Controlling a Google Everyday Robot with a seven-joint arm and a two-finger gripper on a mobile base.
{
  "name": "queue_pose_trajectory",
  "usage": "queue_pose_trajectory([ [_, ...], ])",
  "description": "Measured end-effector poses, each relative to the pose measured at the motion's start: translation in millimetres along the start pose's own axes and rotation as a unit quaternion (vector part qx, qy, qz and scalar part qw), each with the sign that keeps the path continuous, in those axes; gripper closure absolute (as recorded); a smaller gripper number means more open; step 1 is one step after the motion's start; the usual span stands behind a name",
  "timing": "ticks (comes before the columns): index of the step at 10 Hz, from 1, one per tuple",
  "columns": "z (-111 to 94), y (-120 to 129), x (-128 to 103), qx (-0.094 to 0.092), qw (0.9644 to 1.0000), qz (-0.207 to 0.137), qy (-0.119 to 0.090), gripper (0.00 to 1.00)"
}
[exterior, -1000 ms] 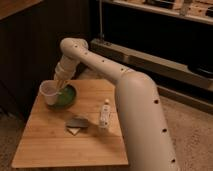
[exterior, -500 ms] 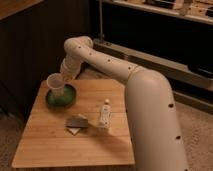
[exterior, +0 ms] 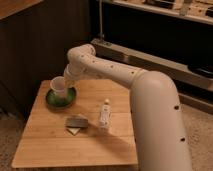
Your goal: Place the ceramic cup in the ceramic bowl
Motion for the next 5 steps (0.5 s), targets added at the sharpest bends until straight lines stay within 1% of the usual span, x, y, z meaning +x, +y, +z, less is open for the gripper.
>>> queue_pose_trajectory([
  [2,6,-1,1,0.008,0.9998,-0.001,-0.018,0.8],
  [3,9,0,2,0.001,0.9999,-0.009,-0.014,0.82],
  [4,12,0,3,-0.004,1.0,-0.008,-0.002,0.89],
  [5,16,0,6,-0.004,1.0,-0.002,0.001,0.94],
])
